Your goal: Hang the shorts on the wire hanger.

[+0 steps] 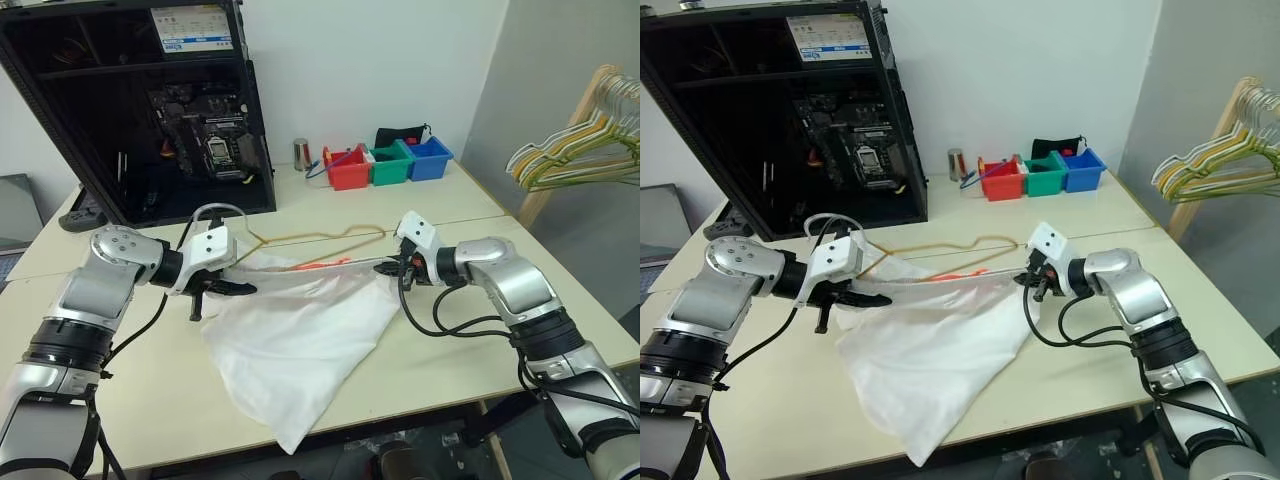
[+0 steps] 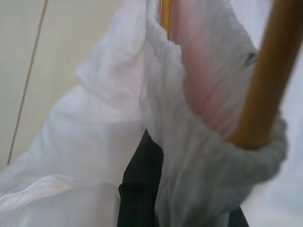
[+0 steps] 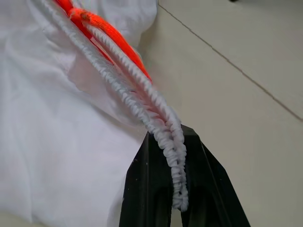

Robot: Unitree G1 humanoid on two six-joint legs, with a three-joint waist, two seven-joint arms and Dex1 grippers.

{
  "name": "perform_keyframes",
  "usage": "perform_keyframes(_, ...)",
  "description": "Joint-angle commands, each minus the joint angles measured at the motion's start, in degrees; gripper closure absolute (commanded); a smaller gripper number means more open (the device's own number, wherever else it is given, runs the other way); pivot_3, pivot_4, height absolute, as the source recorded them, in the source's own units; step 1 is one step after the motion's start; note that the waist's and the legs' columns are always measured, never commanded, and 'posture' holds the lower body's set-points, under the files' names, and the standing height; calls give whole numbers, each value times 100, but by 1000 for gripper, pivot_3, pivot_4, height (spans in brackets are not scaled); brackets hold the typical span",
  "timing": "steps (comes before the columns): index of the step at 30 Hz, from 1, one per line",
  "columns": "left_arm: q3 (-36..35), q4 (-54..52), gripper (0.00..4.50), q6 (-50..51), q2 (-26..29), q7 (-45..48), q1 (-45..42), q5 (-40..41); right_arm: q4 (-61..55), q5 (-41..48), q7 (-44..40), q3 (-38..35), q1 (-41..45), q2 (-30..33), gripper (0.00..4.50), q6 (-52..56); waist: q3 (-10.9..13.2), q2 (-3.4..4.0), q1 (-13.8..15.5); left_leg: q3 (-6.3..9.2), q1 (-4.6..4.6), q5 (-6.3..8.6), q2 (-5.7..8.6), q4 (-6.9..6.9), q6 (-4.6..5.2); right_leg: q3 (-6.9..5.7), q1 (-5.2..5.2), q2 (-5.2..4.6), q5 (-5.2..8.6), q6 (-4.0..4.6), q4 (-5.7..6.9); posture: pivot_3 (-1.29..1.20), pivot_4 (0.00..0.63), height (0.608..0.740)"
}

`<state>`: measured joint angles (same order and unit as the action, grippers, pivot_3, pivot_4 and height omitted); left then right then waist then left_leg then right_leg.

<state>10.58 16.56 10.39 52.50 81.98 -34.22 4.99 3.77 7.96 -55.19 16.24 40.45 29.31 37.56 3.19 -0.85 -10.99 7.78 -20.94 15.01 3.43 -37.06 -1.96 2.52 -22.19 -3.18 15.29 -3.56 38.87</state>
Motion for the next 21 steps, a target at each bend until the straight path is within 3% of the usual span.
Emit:
perform_keyframes(1,76,262,4500,-329,77,-42,-238,-287,-530,47,-82,-24,37,208,4484,245,0,0,8,0,0,0,0,-1,0,0,1,0,0,0,0,-152,0,740)
perform_keyframes(21,405,1293,4500,-1450,-161,-190,-681,-867,-934,-30,-52,106,-74,560,4484,473,0,-1,-13,-1,-1,0,-4,1,1,-1,-2,-2,1,-1,-1,-174,0,740)
